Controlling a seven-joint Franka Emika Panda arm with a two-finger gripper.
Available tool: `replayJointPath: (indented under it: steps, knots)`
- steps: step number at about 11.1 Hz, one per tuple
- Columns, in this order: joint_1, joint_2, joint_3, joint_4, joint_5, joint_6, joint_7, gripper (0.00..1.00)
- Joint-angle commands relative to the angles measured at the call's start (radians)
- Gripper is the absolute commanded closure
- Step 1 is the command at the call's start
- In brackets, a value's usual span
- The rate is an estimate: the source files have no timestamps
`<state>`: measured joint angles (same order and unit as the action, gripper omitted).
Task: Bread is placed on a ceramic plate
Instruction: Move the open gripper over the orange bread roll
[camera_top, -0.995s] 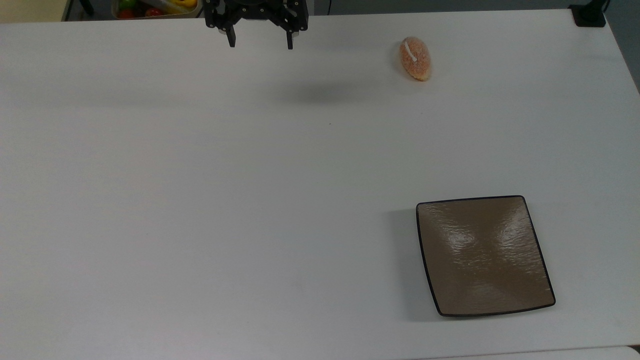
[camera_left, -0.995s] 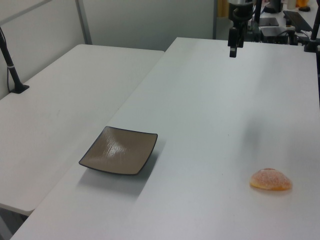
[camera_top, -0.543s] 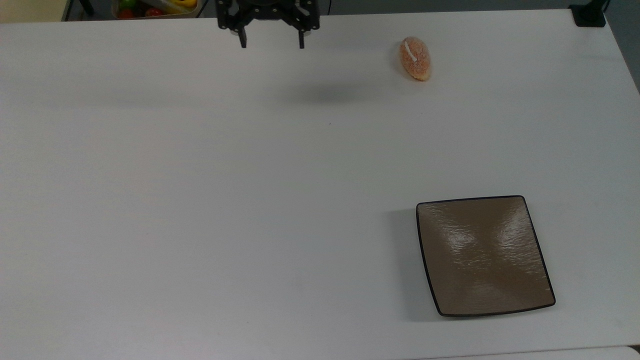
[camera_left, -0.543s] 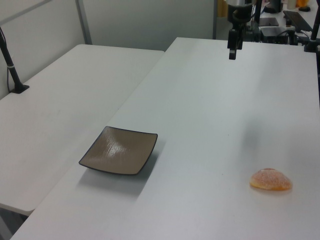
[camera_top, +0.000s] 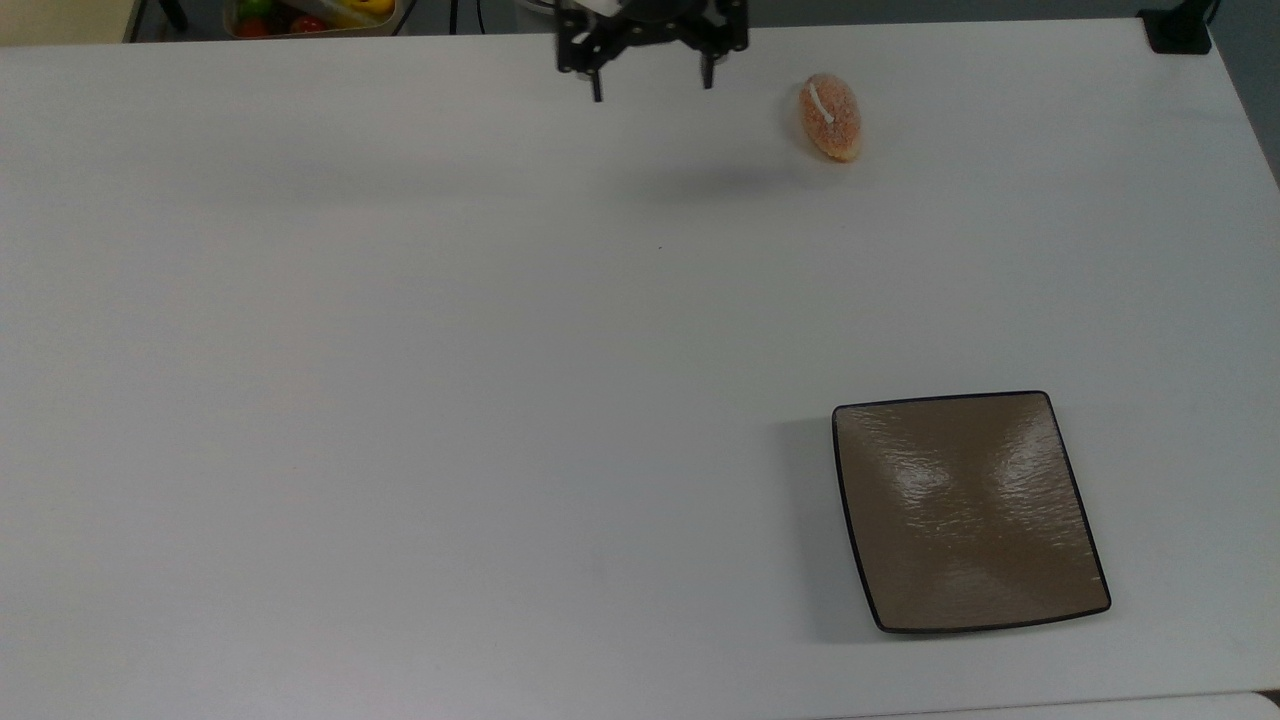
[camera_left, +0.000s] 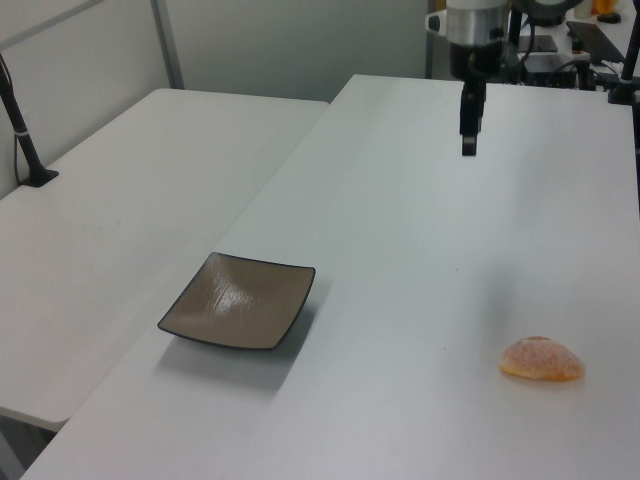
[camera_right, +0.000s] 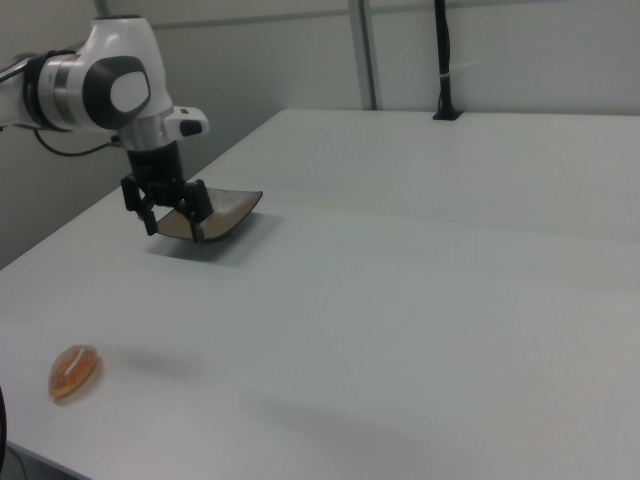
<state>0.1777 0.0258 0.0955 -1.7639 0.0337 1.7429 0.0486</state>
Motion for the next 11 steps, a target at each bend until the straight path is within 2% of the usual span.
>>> replayJointPath:
  steps: [1, 3, 8, 11]
  knots:
    - [0.006, -0.026, 0.046, -0.078, 0.048, 0.05, 0.002, 0.0]
    - [0.003, -0.015, 0.082, -0.084, 0.051, 0.07, 0.027, 0.0]
    - [0.005, -0.017, 0.105, -0.118, 0.051, 0.106, 0.04, 0.0]
    - [0.012, -0.011, 0.144, -0.186, 0.051, 0.16, 0.042, 0.0]
